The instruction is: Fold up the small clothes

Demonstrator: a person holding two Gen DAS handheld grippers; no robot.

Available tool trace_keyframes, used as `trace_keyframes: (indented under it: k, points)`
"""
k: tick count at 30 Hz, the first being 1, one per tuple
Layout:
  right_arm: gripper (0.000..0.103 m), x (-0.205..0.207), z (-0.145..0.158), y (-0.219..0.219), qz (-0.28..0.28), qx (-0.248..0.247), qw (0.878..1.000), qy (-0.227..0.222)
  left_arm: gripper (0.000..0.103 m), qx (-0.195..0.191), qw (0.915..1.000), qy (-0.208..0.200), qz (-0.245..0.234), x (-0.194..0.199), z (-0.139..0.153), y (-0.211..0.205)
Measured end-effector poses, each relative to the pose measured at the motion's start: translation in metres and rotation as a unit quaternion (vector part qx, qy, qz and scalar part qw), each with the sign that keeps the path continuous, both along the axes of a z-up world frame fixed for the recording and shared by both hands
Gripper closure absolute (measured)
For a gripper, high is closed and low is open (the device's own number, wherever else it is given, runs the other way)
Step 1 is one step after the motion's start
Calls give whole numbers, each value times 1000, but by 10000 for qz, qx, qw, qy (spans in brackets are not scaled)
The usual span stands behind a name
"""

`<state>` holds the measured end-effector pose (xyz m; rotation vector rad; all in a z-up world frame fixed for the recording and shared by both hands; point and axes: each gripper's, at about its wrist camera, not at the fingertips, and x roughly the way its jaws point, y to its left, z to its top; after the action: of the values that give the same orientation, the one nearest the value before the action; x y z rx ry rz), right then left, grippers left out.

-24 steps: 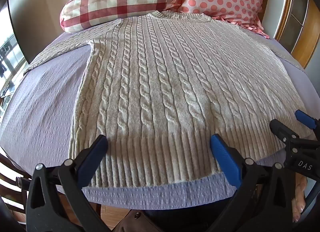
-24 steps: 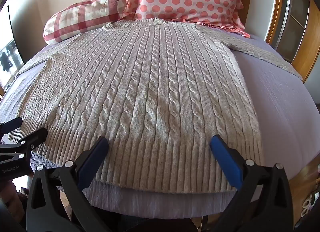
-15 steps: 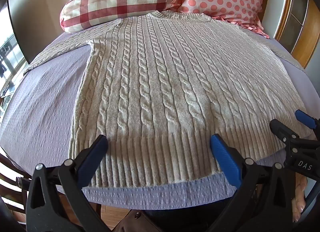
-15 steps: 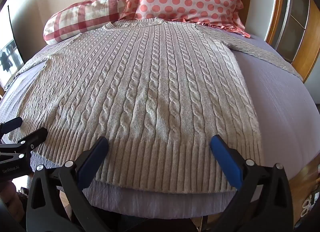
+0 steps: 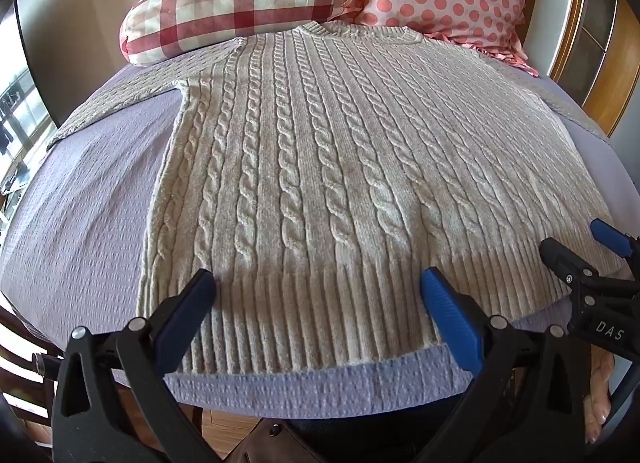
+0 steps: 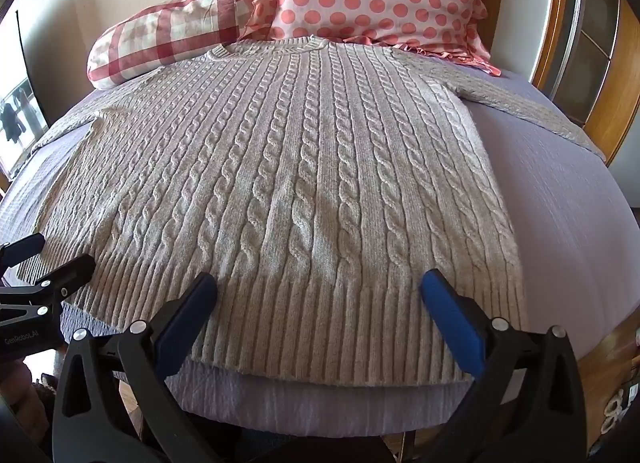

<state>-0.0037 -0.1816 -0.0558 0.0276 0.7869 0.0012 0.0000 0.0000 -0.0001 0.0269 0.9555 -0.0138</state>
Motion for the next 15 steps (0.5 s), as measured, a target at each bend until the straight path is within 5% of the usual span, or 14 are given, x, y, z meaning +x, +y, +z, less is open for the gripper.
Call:
trace_keyframes:
  k: [15]
  points:
    - [1, 3, 0, 0, -1, -2, 10000, 13, 2, 0, 10000, -2, 0, 0, 0, 0]
